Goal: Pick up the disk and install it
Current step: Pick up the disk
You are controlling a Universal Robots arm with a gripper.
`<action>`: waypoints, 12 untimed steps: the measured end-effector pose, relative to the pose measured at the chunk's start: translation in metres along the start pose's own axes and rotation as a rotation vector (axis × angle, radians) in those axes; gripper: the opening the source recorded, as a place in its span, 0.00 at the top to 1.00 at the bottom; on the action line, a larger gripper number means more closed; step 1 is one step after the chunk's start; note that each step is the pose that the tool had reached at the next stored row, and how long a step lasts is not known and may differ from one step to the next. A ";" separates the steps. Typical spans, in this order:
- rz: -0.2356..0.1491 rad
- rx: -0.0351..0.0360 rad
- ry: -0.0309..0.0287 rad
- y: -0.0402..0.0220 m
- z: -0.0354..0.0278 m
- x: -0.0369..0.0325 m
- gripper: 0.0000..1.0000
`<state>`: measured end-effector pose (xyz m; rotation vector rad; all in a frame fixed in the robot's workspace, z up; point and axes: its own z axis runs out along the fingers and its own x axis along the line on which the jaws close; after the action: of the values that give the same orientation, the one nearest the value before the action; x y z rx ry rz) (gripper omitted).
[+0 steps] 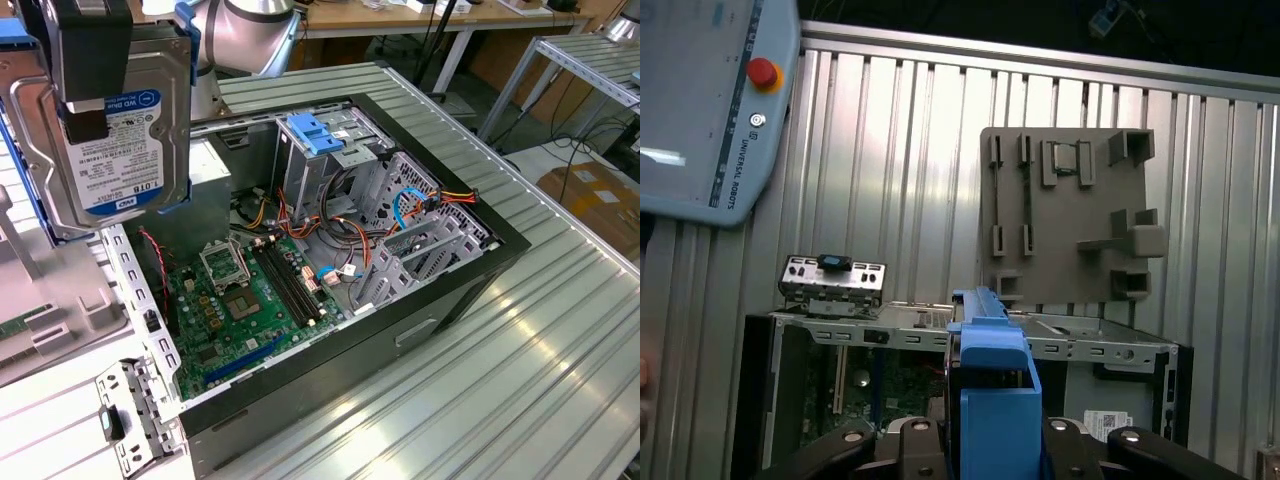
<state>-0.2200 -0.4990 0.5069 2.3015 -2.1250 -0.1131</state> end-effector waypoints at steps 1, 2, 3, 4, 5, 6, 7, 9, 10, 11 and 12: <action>0.000 0.0000 0.0000 -0.0002 0.0001 0.0008 0.64; 0.000 0.0000 0.0000 -0.0005 0.0000 0.0017 0.64; 0.000 0.0000 0.0000 -0.0008 0.0001 0.0024 0.64; 0.000 0.0000 0.0000 -0.0010 0.0001 0.0032 0.64; 0.000 0.0001 -0.0001 -0.0012 0.0003 0.0041 0.64; 0.000 0.0000 0.0000 -0.0014 0.0002 0.0049 0.64; 0.000 0.0000 0.0000 -0.0016 0.0002 0.0057 0.64; 0.000 -0.0001 0.0000 -0.0021 0.0003 0.0081 0.64; 0.000 0.0000 0.0000 -0.0024 0.0003 0.0091 0.64; 0.000 -0.0001 0.0001 -0.0026 0.0004 0.0102 0.64; 0.000 0.0000 0.0000 -0.0028 0.0005 0.0112 0.64</action>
<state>-0.2164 -0.5099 0.5057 2.3016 -2.1250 -0.1131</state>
